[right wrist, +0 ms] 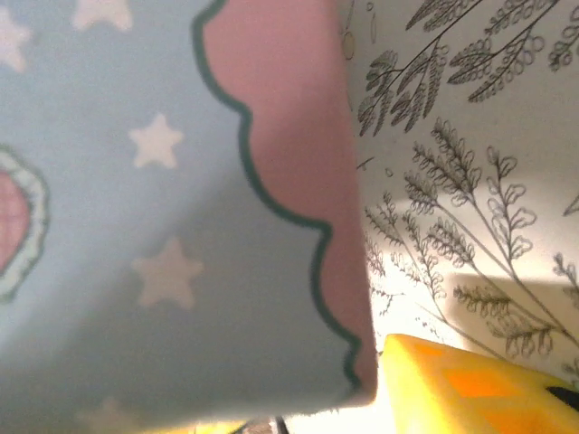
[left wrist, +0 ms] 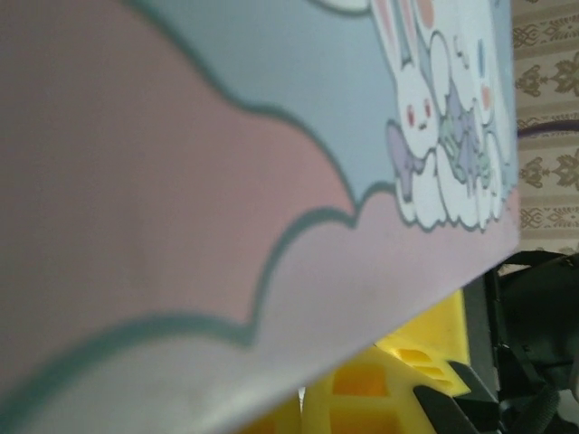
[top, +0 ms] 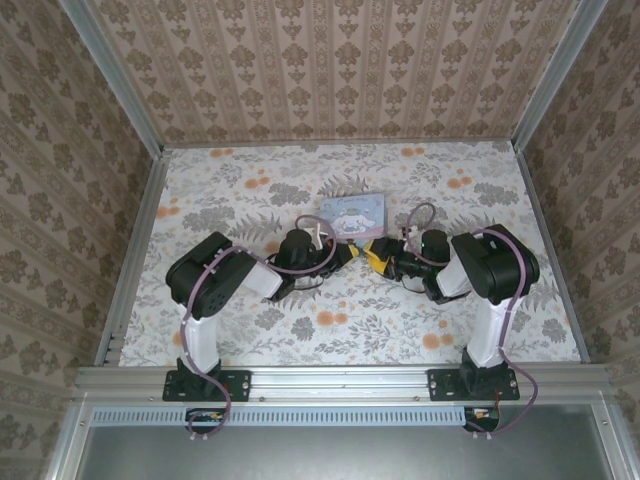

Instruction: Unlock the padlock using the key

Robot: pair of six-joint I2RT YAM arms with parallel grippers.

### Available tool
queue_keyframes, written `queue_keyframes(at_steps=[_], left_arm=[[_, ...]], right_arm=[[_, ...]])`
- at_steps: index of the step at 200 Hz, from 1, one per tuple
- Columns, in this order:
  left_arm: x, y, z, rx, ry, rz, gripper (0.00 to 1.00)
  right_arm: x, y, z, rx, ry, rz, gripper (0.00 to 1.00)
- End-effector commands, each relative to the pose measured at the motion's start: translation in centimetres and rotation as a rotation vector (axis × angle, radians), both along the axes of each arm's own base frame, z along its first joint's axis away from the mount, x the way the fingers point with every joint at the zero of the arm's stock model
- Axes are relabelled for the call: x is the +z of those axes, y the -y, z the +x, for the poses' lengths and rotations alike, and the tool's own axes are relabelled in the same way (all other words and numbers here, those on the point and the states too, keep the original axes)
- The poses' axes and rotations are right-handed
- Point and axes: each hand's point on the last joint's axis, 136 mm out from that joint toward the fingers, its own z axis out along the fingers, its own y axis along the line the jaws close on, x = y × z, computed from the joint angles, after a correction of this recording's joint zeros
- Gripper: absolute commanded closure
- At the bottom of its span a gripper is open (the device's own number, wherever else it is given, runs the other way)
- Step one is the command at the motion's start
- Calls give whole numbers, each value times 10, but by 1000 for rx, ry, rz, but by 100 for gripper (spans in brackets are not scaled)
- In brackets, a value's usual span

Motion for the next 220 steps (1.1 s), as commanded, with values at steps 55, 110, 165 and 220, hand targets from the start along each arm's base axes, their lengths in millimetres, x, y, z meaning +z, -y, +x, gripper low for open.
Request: queue_keyframes(at_steps=[55,110,165,220], left_arm=[[-31,-11,-15,-95,-84,259,100],[-29,-5,-14,-118,-99,257,100],[-30,-1,-15,-135,-127,246,100],[-27,2,-16,-147,-141,231,100]], right_arm=[[-1,28,-33,4,47,-236,42],[2,28,-54,121,203,-641,46],[4,24,-58,191,458,-960,45],[3,10,-49,247,539,-1161,46]])
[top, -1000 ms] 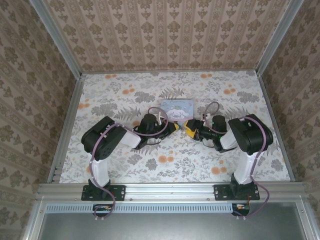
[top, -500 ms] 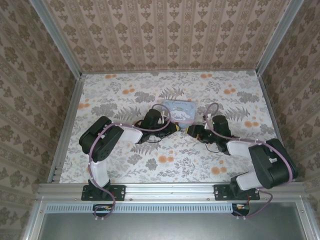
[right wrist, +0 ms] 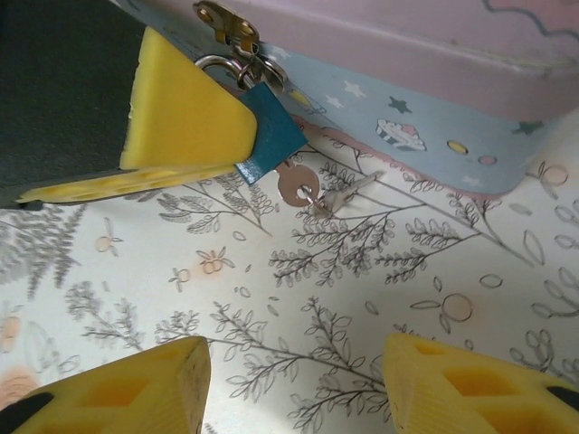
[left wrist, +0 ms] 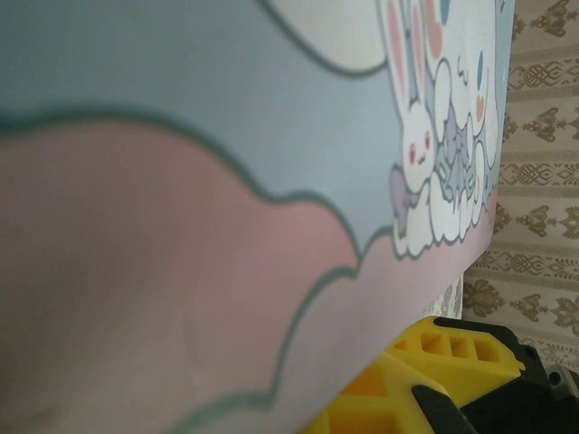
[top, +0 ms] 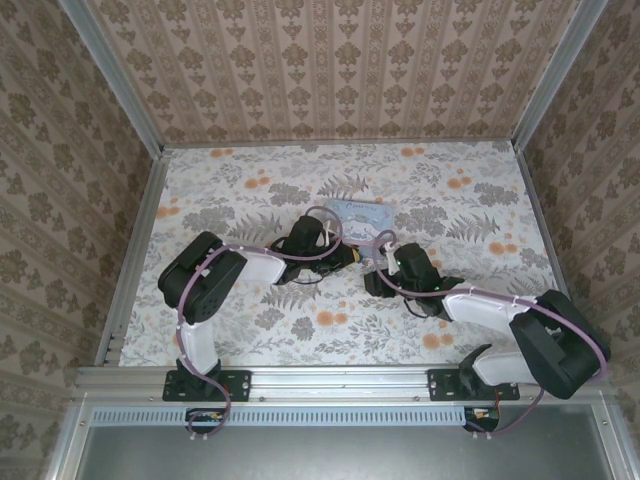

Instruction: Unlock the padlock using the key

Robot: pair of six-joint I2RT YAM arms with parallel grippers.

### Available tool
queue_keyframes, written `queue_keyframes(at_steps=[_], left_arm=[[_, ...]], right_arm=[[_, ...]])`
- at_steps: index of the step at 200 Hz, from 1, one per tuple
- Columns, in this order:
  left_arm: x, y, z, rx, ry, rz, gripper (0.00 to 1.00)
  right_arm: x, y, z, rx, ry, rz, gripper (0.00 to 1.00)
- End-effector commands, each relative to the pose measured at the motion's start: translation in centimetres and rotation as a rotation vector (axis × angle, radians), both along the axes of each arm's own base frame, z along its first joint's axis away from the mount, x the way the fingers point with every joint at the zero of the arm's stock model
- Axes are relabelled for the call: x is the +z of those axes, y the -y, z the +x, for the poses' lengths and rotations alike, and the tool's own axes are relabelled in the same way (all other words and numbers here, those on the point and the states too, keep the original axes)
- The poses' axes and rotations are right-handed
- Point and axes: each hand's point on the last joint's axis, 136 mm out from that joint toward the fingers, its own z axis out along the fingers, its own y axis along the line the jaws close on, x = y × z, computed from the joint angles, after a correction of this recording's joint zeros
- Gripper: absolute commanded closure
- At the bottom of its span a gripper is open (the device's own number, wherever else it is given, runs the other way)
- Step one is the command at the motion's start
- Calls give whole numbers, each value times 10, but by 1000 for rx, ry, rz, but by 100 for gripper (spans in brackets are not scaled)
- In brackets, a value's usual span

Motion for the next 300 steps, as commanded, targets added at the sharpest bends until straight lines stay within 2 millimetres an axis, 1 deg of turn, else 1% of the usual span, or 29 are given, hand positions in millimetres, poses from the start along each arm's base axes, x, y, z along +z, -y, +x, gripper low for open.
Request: queue_keyframes(at_steps=[1,11,13,15,54,106,145,184,204,233,267,284,290,300], left_arm=[[-12,-2,-10,-27,-88,26,100],[-12,-2,-10,-27,-88,25,100],[-12,-2,-10,-27,-91,27,100],[-13,-2,-11,-28,-91,28,100],[-11,-4,-11,-27,-94,26,100],[-8,-5,-10,-32,-89,24,100],[-9,-5,-11,-37,-94,24,100],[-10,-4,-11,-39,-98,23,100],[-12,-4,-12,-40,-101,26,100],[-13,-4,-14,-43,-102,26,100],[-14,-5,-16,-44,-104,25,100],[-14,-6,-17,-43,-102,25,100],[-13,-7,-16,-42,-102,23,100],[-13,-7,-17,-41,-101,23,100]], right_arm=[[3,4,15,3,78,-165,46],[5,2,18,6,94,-191,46],[-1,2,17,8,81,-207,46],[-3,2,18,9,78,-216,46],[-12,-3,25,13,79,-296,47],[-23,-8,33,13,77,-359,49],[-24,-11,40,3,86,-370,51],[-17,-15,48,-4,107,-368,56],[-12,-18,52,-7,115,-358,62],[-8,-23,57,-2,116,-346,74],[-4,-31,58,29,90,-292,93],[0,-34,55,48,66,-225,98],[2,-39,53,73,53,-175,100],[6,-44,49,100,21,-78,100]])
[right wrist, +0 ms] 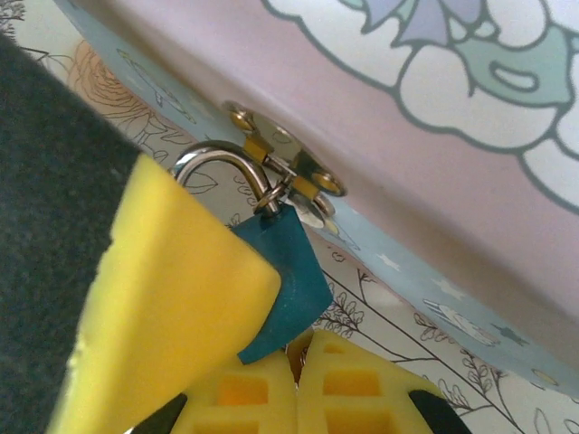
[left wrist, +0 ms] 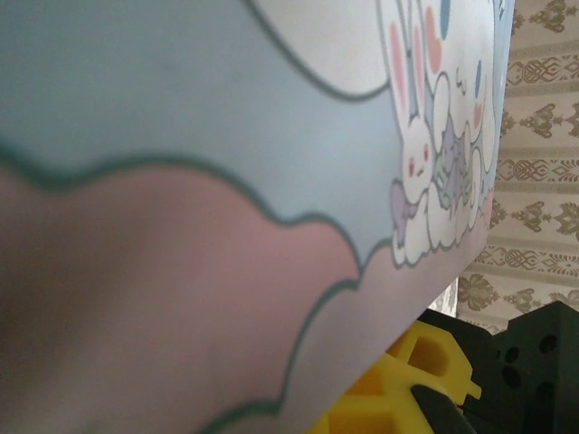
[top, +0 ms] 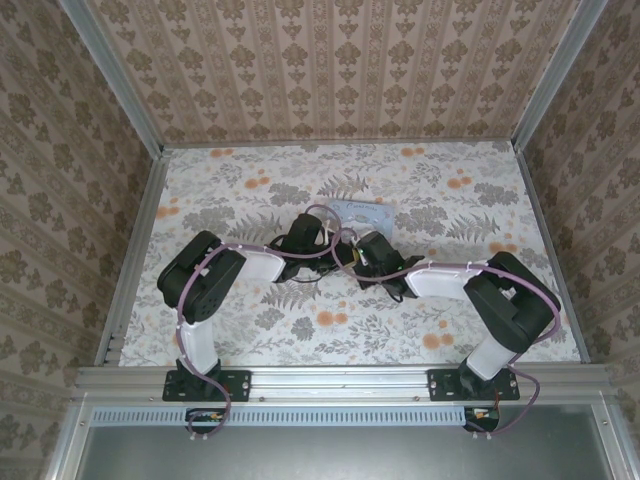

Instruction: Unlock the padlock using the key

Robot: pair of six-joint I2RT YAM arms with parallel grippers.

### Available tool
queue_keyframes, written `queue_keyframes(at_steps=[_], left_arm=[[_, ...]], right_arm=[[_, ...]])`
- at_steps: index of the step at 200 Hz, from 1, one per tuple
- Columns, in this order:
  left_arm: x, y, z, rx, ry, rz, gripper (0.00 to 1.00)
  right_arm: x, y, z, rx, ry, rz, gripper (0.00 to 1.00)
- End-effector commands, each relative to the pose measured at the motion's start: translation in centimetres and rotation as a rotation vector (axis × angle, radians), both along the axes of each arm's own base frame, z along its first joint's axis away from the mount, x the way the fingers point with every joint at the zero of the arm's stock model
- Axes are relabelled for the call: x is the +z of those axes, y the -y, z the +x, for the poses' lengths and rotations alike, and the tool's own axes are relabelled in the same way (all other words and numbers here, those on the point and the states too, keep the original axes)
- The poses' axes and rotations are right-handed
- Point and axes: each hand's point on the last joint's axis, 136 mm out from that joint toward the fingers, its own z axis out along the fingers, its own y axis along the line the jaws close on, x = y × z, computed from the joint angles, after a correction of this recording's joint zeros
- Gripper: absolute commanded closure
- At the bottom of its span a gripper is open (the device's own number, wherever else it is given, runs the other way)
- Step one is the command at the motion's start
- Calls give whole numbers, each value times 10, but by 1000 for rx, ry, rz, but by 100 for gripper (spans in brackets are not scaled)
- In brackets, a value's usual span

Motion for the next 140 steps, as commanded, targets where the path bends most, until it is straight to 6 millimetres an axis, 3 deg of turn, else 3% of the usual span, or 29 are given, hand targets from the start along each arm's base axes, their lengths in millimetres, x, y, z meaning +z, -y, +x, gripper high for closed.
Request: queue_keyframes(at_steps=[1,30,66,76,85,93,140], left_arm=[[-15,-6,-17,-29,-84,28,100],[-14,-8,-16,-24,-78,26,100],[-13,-9,-14,-19,-75,24,100],[-14,-10,-14,-19,-76,24,100],[-14,-10,-15,-18,-78,25,100],[-13,-10,-14,-16,-77,23,100],[-11,-11,-14,-16,-75,20,100]], right_arm=[[26,-23,4,51,-37,237,100],[42,-34,-3,115,-152,543,100],[45,-36,-5,116,-198,624,100],[45,-32,-4,101,-196,632,92],[45,-28,-3,85,-195,635,74],[44,-23,-2,67,-190,633,65],[42,9,-2,-44,-160,582,61]])
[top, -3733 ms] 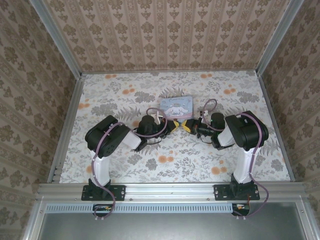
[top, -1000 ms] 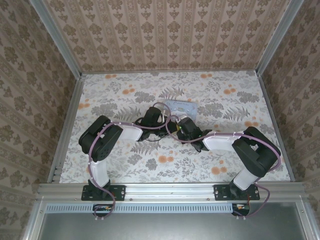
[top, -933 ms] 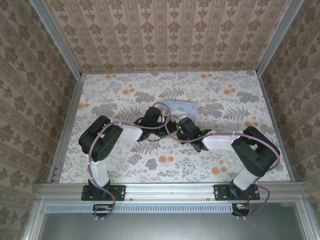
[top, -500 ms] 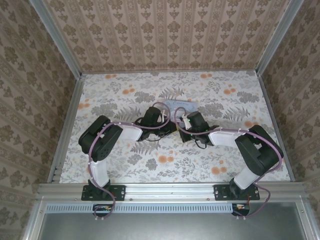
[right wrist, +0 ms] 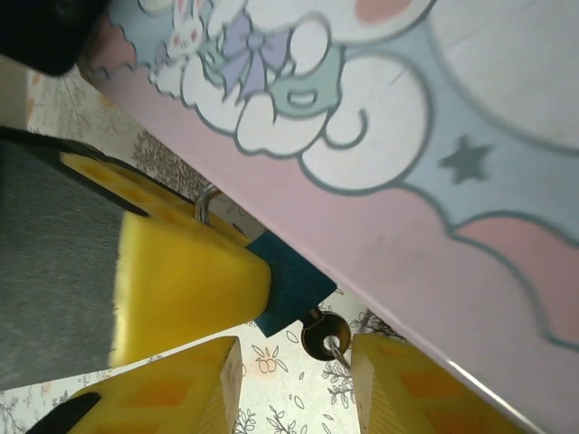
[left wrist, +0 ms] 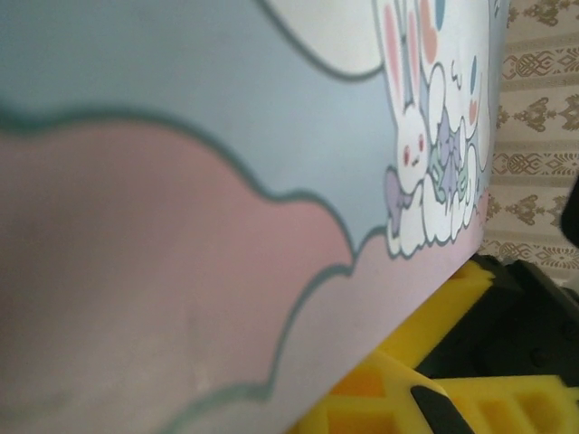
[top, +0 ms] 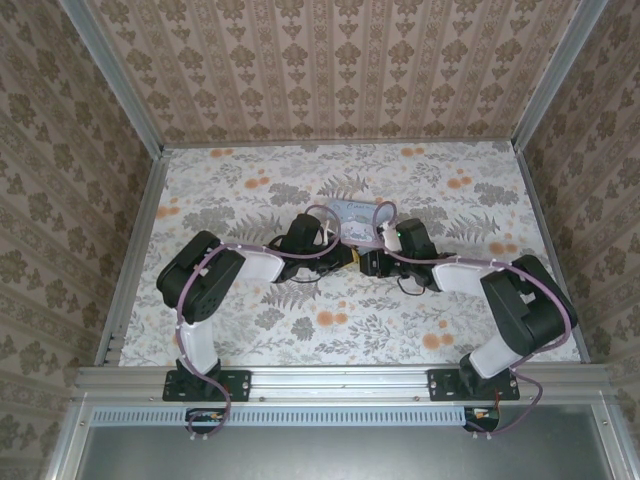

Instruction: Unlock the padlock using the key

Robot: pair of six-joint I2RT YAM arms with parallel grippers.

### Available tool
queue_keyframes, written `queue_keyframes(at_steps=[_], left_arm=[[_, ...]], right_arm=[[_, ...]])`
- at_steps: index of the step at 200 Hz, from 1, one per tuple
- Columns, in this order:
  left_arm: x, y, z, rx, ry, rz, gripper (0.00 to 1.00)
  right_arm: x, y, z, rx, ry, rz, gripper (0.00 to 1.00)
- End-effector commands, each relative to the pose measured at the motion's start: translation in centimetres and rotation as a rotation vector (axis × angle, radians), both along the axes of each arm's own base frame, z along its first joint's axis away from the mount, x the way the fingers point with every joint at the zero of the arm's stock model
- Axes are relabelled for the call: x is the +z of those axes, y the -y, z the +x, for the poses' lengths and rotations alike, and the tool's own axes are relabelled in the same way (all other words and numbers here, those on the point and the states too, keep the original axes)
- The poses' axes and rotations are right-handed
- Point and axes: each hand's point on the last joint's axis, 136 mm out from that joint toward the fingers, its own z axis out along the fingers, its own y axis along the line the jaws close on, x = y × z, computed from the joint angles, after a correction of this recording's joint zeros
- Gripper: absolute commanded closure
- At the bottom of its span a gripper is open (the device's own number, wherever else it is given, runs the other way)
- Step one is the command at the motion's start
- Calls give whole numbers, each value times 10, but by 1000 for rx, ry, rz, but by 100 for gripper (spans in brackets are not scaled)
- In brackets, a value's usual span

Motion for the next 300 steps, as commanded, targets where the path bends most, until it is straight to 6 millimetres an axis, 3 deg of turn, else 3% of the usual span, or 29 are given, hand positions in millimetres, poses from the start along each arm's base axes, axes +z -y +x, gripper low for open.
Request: queue_keyframes(at_steps=[1,67,116,211,261,300], left_arm=[[-12,-9,-12,-5,-70,30,100],[-9,-10,-11,-7,-74,26,100],[-8,-8,-9,-10,-74,25,100],[-8,-7,-10,-14,-78,26,100],[-10,-5,-12,-20,-81,30,100],[-14,-4,-14,-23,-88,29,100]], right_arm=[[18,5,3,-28,49,23,61],[-1,8,-11,17,100,-227,62],[-9,17,-9,12,167,-401,59],[-16,-1,4,48,220,-482,60],[-9,-6,14,34,243,-473,73],[1,-18,14,68,242,-413,94]])
